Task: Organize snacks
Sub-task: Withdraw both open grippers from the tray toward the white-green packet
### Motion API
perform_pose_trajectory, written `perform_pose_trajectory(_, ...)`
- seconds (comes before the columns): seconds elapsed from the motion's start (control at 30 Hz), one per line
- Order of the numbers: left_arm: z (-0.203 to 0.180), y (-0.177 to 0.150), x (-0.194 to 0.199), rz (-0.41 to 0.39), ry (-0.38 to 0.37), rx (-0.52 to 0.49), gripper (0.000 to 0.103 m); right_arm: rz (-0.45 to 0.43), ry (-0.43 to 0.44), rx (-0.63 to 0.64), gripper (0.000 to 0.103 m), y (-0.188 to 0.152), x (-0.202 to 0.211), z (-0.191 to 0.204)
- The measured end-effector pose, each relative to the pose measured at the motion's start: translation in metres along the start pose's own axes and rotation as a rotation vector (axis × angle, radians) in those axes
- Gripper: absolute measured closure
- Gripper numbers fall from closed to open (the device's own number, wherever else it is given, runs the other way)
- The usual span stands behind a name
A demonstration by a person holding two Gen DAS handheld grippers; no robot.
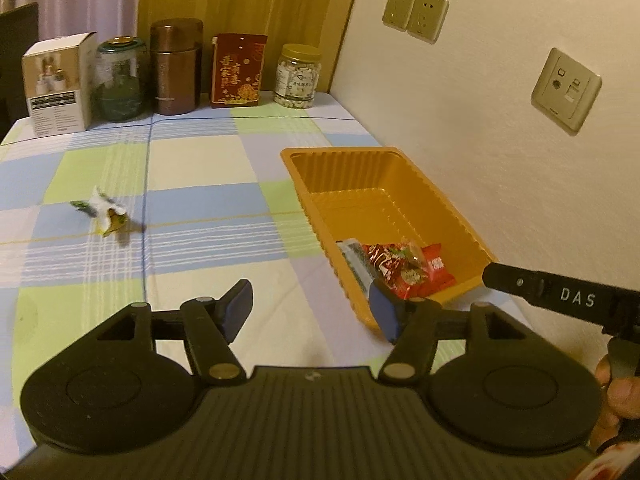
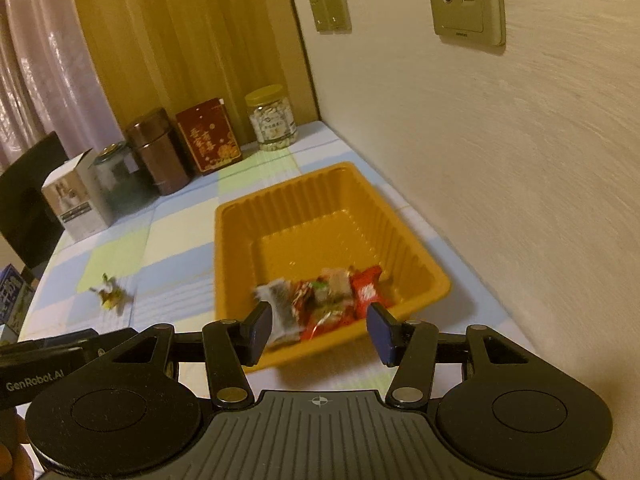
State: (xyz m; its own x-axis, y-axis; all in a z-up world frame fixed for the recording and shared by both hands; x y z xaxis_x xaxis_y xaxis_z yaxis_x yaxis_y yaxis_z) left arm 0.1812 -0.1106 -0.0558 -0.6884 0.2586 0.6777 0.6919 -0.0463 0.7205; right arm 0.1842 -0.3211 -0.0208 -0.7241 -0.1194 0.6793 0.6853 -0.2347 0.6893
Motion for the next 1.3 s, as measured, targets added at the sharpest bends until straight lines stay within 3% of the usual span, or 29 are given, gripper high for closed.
perform_pose_trajectory(0.63,0.058,-0.035,0.064,-0.022,0.091,0.050,0.034,0.028,0.040,0.051,0.050,-0.038,0.026,0.046)
perform_pose_trajectory(1.3,0.117,-0.048,0.092,-0.053,0.163,0.151,0.031,0.042,0.090,0.123,0.050,-0.050,0.021,0.093)
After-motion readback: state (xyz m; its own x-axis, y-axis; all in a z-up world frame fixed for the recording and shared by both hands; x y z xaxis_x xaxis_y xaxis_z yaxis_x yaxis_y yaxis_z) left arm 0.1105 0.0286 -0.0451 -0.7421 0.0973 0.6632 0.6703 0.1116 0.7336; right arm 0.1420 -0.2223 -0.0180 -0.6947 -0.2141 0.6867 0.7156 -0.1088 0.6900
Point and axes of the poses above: each gripper's, at about its wrist camera, not at the fingertips, and x roughly against the way its jaws point, z to its left, y to its top, the point moved 6 cm from there along -x, roughly the way its jaws point, and after that the axes turned 5 degrees about -x, right-handed, at the moved point
